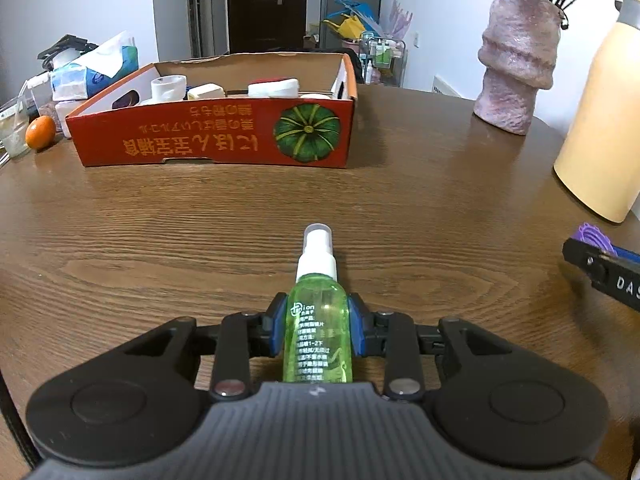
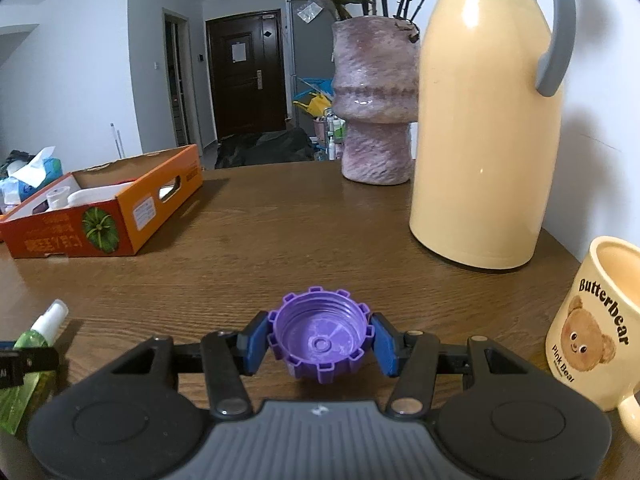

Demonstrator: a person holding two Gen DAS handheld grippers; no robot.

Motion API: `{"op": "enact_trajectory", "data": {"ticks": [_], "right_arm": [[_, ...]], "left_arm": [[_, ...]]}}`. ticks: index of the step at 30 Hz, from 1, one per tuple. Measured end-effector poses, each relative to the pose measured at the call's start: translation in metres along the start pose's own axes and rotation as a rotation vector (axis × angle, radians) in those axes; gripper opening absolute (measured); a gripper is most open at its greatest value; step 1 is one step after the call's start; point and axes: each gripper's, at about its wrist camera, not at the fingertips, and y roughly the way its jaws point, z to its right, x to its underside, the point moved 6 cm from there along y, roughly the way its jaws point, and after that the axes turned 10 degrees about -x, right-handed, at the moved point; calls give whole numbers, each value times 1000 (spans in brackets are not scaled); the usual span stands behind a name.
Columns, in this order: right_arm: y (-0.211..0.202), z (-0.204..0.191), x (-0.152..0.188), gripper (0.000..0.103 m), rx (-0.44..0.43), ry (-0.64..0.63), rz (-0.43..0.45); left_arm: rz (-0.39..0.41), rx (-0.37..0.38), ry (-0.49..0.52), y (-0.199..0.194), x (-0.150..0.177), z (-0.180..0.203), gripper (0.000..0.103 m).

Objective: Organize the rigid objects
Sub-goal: 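Carry the green spray bottle and purple cap over the cardboard box with both tools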

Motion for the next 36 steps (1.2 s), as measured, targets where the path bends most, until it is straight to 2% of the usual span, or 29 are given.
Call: {"op": "enact_trajectory", "data": {"ticks": [11,19,36], "right_arm": [[-11,-23,1,53,-86,-2,53],[-22,-54,-2,53,-153,-19,102],[-22,-113,-26,53,-193,-53,156]], "left_arm": [[116,14,-39,-24,-20,-25,32],[157,8,-87,-32,-30,-50,32],[242,11,-129,-41,-54,-89,32]]}}
